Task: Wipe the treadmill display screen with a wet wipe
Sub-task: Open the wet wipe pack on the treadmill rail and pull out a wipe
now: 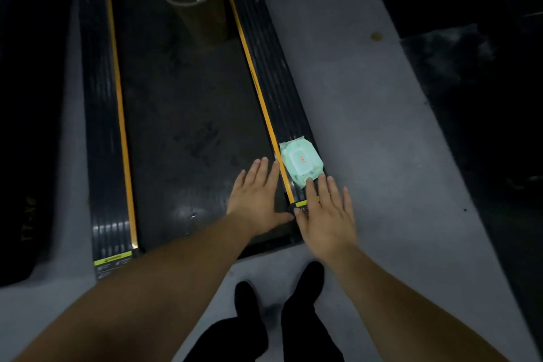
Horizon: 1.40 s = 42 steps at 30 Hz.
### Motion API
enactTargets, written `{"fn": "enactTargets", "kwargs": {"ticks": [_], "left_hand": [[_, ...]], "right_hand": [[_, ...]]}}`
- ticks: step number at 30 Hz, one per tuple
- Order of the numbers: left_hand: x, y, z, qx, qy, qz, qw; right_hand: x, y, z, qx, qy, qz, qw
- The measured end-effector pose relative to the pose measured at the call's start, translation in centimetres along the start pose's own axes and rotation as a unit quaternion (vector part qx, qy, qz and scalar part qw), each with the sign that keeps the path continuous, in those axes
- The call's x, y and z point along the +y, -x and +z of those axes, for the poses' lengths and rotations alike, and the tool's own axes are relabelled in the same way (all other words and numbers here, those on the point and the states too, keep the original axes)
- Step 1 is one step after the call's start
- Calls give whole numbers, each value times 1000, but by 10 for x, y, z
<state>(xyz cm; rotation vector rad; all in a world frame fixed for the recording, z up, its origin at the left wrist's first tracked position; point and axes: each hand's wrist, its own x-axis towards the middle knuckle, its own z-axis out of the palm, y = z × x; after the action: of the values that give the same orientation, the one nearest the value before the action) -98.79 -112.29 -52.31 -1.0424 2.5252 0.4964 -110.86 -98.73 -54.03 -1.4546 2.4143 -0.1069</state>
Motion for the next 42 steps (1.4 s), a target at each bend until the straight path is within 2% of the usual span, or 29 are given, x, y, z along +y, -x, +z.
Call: {"fn": "enactTargets", "kwargs": {"ticks": [10,15,20,28,35,39,42], "left_hand": [[-20,-160,114,39,72,-15,997],[-31,-222,179,48,70,14,996],[-35,-254,208,35,80,24,996],[-42,-270,228,49,111,28,992],[-46,-277,226,46,135,14,990],[-45,-278,222,30,128,5,991],[-45,-278,223,34,128,5,991]], "right_hand": [[50,-128,127,53,-86,111,989],[62,-179,193,36,-101,117,987],[74,-204,231,43,-87,117,988],[69,-242,247,91,-12,117,989],[82,-249,235,123,-74,56,988],[109,-258,221,88,-196,116,970],[128,-261,218,82,-155,162,971]]}}
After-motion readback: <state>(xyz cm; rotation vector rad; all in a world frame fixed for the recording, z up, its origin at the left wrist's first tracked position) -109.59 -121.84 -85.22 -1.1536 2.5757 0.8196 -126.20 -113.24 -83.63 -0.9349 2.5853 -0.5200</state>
